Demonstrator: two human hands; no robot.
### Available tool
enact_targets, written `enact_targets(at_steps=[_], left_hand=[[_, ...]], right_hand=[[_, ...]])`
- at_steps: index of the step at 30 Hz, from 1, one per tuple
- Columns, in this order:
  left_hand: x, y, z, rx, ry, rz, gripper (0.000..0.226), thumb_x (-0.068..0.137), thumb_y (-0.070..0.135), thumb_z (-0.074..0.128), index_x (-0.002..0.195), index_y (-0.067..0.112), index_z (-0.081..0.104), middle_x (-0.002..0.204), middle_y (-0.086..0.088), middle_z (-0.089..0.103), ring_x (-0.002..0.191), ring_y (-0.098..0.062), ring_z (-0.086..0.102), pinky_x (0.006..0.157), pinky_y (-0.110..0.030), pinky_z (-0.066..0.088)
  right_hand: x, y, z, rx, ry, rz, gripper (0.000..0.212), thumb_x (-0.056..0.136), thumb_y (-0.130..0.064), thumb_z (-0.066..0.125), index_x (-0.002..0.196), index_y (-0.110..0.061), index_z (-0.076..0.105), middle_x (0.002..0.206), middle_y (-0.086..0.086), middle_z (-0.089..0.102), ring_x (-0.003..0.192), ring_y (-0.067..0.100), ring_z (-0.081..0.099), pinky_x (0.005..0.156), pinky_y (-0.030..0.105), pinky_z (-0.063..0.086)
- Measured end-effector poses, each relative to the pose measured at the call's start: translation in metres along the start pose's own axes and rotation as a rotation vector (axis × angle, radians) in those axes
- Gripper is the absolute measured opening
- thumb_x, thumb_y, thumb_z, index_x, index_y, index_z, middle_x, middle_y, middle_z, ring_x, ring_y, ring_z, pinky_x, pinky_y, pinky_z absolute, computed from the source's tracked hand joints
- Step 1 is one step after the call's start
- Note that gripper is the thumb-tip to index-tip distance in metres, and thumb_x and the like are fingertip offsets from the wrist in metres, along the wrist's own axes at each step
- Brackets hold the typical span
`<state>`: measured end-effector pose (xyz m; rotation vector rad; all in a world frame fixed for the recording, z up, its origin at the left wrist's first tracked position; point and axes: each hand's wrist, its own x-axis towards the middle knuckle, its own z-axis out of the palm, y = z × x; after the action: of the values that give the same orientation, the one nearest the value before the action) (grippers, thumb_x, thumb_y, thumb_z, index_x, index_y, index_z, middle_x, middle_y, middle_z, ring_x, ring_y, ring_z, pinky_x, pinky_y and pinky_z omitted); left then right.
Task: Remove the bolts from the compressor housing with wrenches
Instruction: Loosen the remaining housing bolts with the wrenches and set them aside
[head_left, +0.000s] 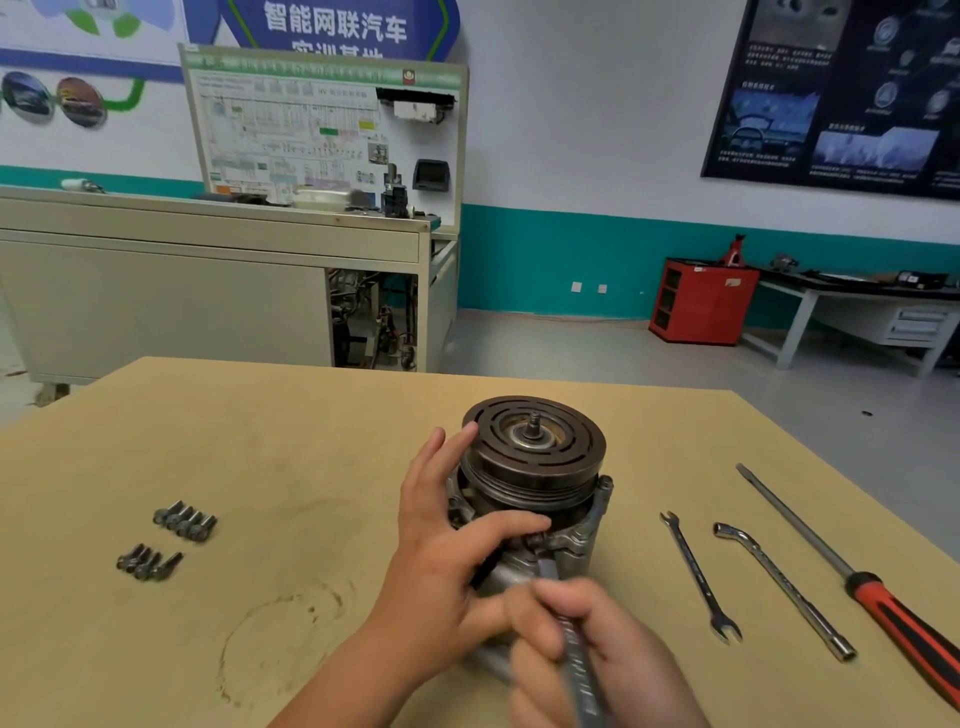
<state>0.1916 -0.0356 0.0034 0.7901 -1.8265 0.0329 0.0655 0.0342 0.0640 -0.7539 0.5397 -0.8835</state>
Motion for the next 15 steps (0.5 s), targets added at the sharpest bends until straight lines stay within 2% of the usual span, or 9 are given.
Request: enact_targets(at_steps=[2,4,8,12,15], left_hand=[[-0.001,-0.002,0.000,0.002,-0.011,-0.008,0.031,0.079,0.060,0.060,0.105,0.044,0.060,0.151,0.005,0.020,0.145,-0.027,0.010,0.113,-0.044,0.013],[-0.001,0.001,-0.001,-0.025,-0.012,-0.020,0.033,0.073,0.054,0.066,0.105,0.044,0.060,0.150,0.006,0.020,0.144,-0.026,0.013,0.110,-0.047,0.016],[-0.003,0.000,0.002,-0.055,0.012,-0.023,0.036,0.073,0.051,0.067,0.106,0.042,0.060,0.150,0.004,0.020,0.142,-0.028,0.019,0.110,-0.049,0.022],[-0.007,-0.003,0.002,-0.127,0.010,-0.031,0.043,0.075,0.061,0.065,0.112,0.043,0.054,0.153,0.001,0.017,0.144,-0.019,0.019,0.116,-0.029,0.023],[-0.013,-0.009,-0.001,-0.237,0.010,-0.122,0.063,0.067,0.066,0.070,0.119,0.042,0.043,0.153,-0.007,0.018,0.145,-0.019,0.019,0.115,-0.023,0.021]], right_hand=[[-0.006,-0.009,-0.024,-0.018,-0.114,0.117,0.023,0.066,-0.024,0.065,0.050,-0.011,0.054,0.035,0.000,0.041,0.031,0.008,0.039,0.037,0.018,0.033],[-0.015,-0.026,-0.050,-0.067,-0.167,0.193,0.024,0.075,-0.029,0.066,0.056,-0.016,0.056,0.039,-0.005,0.044,0.034,0.005,0.041,0.039,0.017,0.032],[-0.017,-0.068,-0.077,-0.388,-0.139,0.302,0.027,0.081,-0.037,0.059,0.059,-0.020,0.056,0.037,-0.009,0.036,0.033,0.004,0.031,0.041,0.018,0.025],[-0.005,-0.092,-0.078,-0.573,-0.196,0.317,0.031,0.080,-0.042,0.064,0.059,-0.021,0.055,0.037,-0.010,0.037,0.033,0.001,0.029,0.041,0.014,0.026],[-0.008,-0.096,-0.075,-0.647,-0.269,0.320,0.032,0.084,-0.046,0.060,0.061,-0.024,0.054,0.041,-0.011,0.041,0.035,0.001,0.031,0.042,0.015,0.026]])
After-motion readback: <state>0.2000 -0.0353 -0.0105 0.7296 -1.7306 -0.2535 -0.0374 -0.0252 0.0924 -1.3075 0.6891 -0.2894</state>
